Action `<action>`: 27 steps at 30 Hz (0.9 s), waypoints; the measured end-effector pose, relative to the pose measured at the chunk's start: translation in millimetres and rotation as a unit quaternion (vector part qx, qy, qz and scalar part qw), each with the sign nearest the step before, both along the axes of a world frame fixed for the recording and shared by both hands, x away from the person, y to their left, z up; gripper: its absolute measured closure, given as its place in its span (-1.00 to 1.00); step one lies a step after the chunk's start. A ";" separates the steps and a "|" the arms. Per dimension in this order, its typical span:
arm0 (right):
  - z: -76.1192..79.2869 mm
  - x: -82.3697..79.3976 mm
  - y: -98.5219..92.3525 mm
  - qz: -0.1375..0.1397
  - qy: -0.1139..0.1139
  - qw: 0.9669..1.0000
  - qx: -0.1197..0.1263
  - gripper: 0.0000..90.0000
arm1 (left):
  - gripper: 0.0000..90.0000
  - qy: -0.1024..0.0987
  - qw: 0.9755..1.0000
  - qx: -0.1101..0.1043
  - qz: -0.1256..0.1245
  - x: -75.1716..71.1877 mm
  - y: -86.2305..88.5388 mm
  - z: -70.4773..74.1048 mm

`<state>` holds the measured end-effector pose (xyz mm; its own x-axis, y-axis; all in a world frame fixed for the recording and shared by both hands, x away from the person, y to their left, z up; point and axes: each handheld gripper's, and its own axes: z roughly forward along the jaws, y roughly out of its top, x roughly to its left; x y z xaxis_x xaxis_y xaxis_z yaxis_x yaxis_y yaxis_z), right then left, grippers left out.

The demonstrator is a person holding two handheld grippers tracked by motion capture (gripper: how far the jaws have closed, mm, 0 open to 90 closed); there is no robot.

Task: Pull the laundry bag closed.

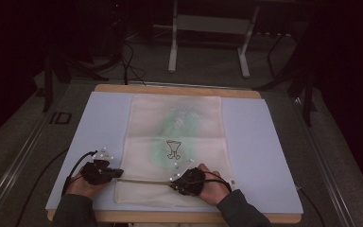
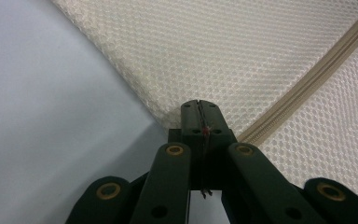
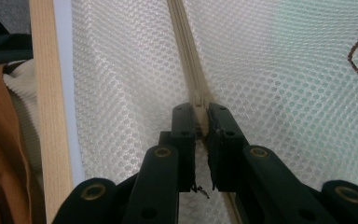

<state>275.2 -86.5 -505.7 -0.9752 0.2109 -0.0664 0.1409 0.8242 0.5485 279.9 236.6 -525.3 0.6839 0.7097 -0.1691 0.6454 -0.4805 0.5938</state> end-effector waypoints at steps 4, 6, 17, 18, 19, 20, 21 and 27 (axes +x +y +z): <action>-0.3 0.4 -2.1 -0.001 0.003 1.000 -0.004 0.83 | 0.99 0.000 1.000 -0.001 0.000 0.1 0.3 -0.1; -1.9 1.0 -4.0 -0.003 0.002 1.000 -0.002 0.83 | 0.99 0.001 1.000 -0.001 0.000 0.2 0.3 -0.1; -2.9 1.1 -11.7 -0.008 0.007 1.000 -0.002 0.83 | 0.99 0.000 1.000 0.000 0.000 0.2 0.3 0.0; -2.9 1.1 -11.7 -0.008 0.007 1.000 -0.002 0.83 | 0.99 0.000 1.000 0.000 0.000 0.2 0.3 0.0; -3.3 1.2 -13.8 -0.010 0.007 1.000 -0.001 0.83 | 0.99 0.000 1.000 0.000 0.000 0.1 0.2 0.0; -3.3 1.2 -13.8 -0.010 0.007 1.000 -0.001 0.83 | 0.99 0.000 1.000 0.000 0.000 0.1 0.2 0.0; -3.3 1.2 -14.6 -0.012 0.008 1.000 -0.002 0.83 | 0.99 0.001 1.000 0.000 0.000 0.1 0.2 0.1; -3.2 1.0 -16.6 -0.013 0.010 1.000 0.000 0.83 | 0.99 0.000 1.000 0.001 0.000 0.0 -0.1 0.1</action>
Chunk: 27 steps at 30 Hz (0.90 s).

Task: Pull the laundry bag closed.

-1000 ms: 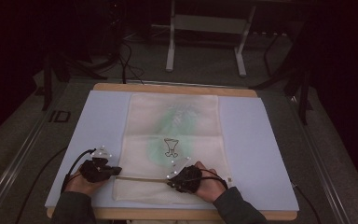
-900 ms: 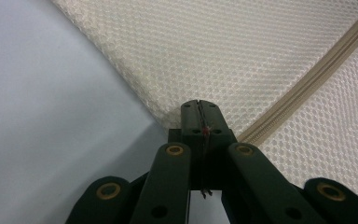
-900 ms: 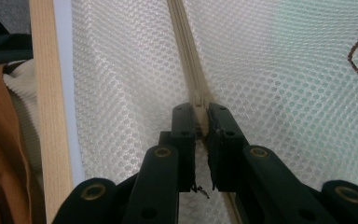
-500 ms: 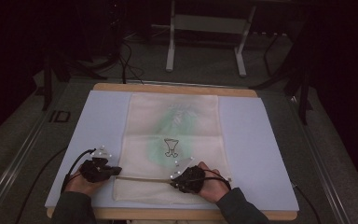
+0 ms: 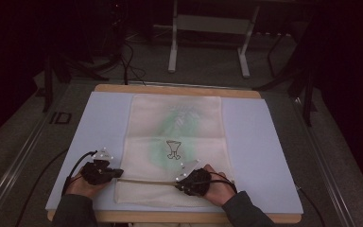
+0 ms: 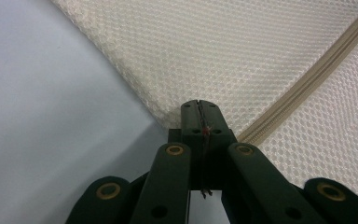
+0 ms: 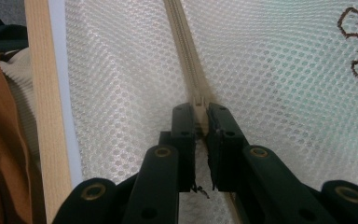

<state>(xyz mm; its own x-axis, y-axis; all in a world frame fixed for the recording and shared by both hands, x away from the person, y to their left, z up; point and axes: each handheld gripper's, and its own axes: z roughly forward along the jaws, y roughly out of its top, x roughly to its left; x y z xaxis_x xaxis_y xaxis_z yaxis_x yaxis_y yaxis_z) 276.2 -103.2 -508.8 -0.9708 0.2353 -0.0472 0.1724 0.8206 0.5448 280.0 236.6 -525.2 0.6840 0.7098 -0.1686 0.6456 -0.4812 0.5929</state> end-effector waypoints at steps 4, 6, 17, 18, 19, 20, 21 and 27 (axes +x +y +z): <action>-1.1 0.3 -1.5 -0.001 -0.002 1.000 -0.001 0.83 | 0.99 0.000 1.000 0.000 0.000 0.2 0.3 0.0; -1.5 0.6 -2.8 -0.001 0.000 1.000 0.001 0.83 | 0.99 0.000 1.000 0.000 -0.001 0.2 0.2 0.0; -1.1 0.3 -16.4 -0.014 0.001 1.000 0.000 0.83 | 0.99 0.000 1.000 0.000 0.000 0.1 0.0 0.0; -1.1 0.3 -16.4 -0.014 0.001 1.000 0.000 0.83 | 0.99 0.000 1.000 0.000 0.000 0.1 0.0 0.0; -1.2 0.9 -18.8 -0.014 0.000 1.000 -0.001 0.83 | 0.99 0.000 1.000 0.000 -0.001 0.2 0.2 0.0; -1.2 0.9 -18.8 -0.014 0.000 1.000 -0.001 0.83 | 0.99 0.000 1.000 0.000 -0.001 0.2 0.2 0.0; -1.4 1.2 -21.7 -0.017 0.000 1.000 -0.001 0.83 | 0.99 0.000 1.000 0.000 0.000 0.1 0.0 0.0; -0.9 1.2 -29.2 -0.024 0.001 1.000 -0.002 0.83 | 0.99 0.000 1.000 0.000 0.000 0.1 0.0 0.0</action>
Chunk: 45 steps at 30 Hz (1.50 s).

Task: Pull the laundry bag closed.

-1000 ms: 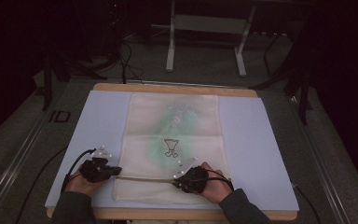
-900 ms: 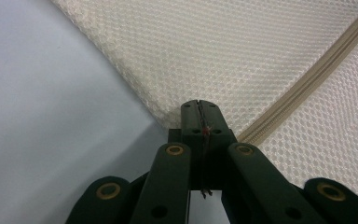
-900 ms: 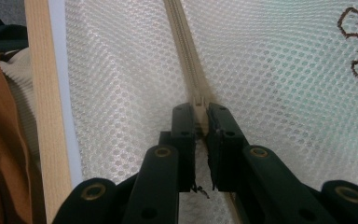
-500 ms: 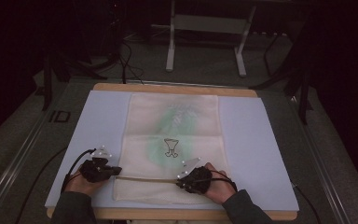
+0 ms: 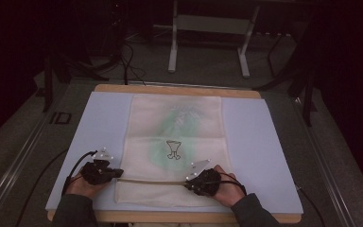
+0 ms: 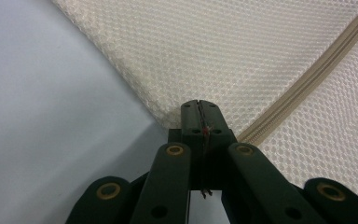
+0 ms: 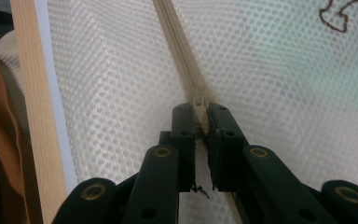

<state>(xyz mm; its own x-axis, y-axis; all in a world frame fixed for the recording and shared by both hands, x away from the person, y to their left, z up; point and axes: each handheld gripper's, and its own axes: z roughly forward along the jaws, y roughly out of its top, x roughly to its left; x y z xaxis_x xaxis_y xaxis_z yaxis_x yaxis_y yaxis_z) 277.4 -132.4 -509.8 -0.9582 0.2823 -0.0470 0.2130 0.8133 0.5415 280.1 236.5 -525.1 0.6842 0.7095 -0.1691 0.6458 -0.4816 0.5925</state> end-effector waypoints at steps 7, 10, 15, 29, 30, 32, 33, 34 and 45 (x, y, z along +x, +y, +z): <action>-1.2 1.0 -12.9 -0.009 0.004 1.000 0.001 0.83 | 0.99 0.000 1.000 0.000 -0.001 0.1 0.0 0.0; -0.4 1.0 -17.4 -0.015 0.007 1.000 0.002 0.83 | 0.99 0.000 1.000 0.000 0.000 0.1 0.0 -0.1; -0.8 1.9 -25.2 -0.019 0.010 1.000 0.002 0.83 | 0.99 0.000 1.000 0.000 0.000 0.1 -0.1 0.0; -0.5 3.4 -53.2 -0.039 0.012 0.999 0.002 0.83 | 0.99 -0.001 1.000 0.000 0.000 0.0 -0.4 -0.1; -0.4 3.4 -55.5 -0.041 0.013 0.999 0.002 0.83 | 0.99 -0.001 1.000 0.000 0.000 0.0 -0.5 -0.1; -0.2 3.7 -60.5 -0.044 0.013 0.999 0.002 0.83 | 0.99 -0.001 1.000 0.000 0.000 0.0 -0.5 -0.1; -0.2 3.6 -63.3 -0.046 0.014 0.999 0.001 0.83 | 0.99 -0.001 1.000 0.000 0.000 0.0 -0.3 -0.1; -0.1 3.6 -66.2 -0.049 0.015 0.999 0.001 0.83 | 0.99 -0.001 1.000 0.000 0.000 0.0 -0.4 -0.1; 4.4 3.3 -106.5 -0.084 0.020 0.996 0.007 0.83 | 0.99 -0.001 1.000 0.000 0.000 -0.1 -0.6 -0.1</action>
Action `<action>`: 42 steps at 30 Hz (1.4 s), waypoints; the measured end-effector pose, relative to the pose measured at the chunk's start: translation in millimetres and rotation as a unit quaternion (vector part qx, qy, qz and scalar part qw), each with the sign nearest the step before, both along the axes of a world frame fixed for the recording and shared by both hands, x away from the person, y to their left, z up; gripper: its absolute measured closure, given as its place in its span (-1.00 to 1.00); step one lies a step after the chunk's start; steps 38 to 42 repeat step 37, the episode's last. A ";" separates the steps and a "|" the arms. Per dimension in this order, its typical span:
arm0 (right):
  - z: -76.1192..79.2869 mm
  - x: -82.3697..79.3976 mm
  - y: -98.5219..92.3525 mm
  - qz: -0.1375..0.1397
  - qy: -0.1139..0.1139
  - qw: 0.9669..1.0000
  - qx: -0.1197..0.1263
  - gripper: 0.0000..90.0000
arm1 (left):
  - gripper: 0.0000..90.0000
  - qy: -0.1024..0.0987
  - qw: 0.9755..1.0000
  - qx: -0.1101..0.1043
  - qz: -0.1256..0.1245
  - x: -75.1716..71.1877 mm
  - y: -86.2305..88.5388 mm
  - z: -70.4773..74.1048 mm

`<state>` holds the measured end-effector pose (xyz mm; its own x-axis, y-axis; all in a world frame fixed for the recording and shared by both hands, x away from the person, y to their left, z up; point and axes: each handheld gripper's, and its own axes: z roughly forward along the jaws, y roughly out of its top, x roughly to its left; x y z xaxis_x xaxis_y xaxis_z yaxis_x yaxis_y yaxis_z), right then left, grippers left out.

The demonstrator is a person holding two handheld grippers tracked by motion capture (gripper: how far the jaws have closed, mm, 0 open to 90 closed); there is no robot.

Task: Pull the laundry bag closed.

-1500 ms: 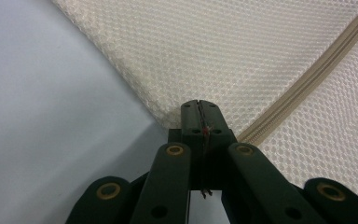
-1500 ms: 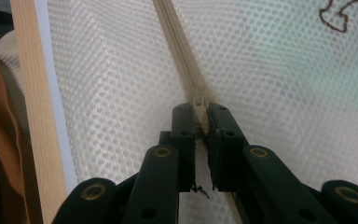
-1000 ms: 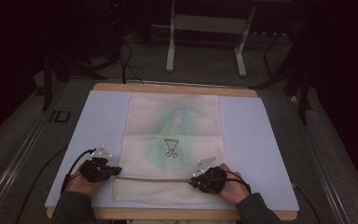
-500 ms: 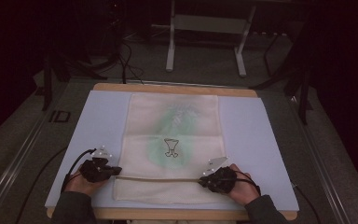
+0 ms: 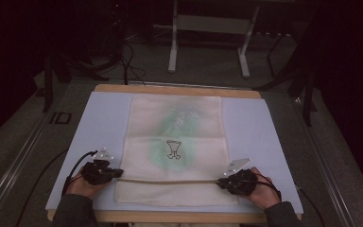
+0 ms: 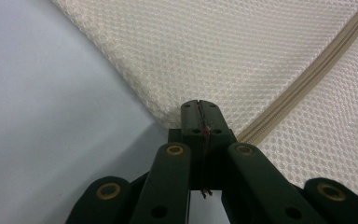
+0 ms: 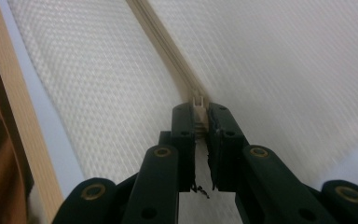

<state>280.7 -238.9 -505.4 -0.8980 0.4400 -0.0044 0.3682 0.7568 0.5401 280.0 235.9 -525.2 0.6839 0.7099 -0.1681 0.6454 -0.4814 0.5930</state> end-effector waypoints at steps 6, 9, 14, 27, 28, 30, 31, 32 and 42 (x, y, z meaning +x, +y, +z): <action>1.2 0.2 -21.6 -0.018 0.005 1.000 0.003 0.83 | 0.99 0.000 1.000 0.000 0.000 0.0 0.1 0.0; 1.6 0.4 -28.3 -0.021 0.006 1.000 0.006 0.83 | 0.99 0.000 1.000 0.000 -0.001 0.0 0.2 0.0; 1.3 1.1 -33.8 -0.019 0.013 1.000 0.017 0.83 | 0.99 0.000 1.000 0.000 -0.001 0.0 0.7 -0.1; -2.1 5.1 -40.5 -0.051 0.004 0.996 0.078 0.29 | 0.95 -0.036 0.999 0.011 -0.025 -4.9 -0.5 3.3; -1.7 5.2 -42.5 -0.061 0.000 0.995 0.083 0.28 | 0.94 -0.038 0.999 0.006 -0.025 -5.0 0.9 4.1; -1.0 5.7 -47.7 -0.080 -0.014 0.992 0.092 0.26 | 0.92 -0.045 0.999 -0.008 -0.018 -5.5 3.7 6.2; -0.7 7.1 -53.5 -0.103 -0.022 0.989 0.103 0.24 | 0.92 -0.057 0.998 -0.023 -0.006 -6.0 7.3 8.8; -0.7 7.1 -53.5 -0.103 -0.022 0.989 0.103 0.24 | 0.90 -0.057 0.998 -0.023 -0.006 -6.0 7.3 8.8; -6.3 12.0 -68.9 -0.162 -0.038 0.979 0.119 0.24 | 0.73 -0.092 0.993 -0.002 0.073 -2.1 17.5 8.6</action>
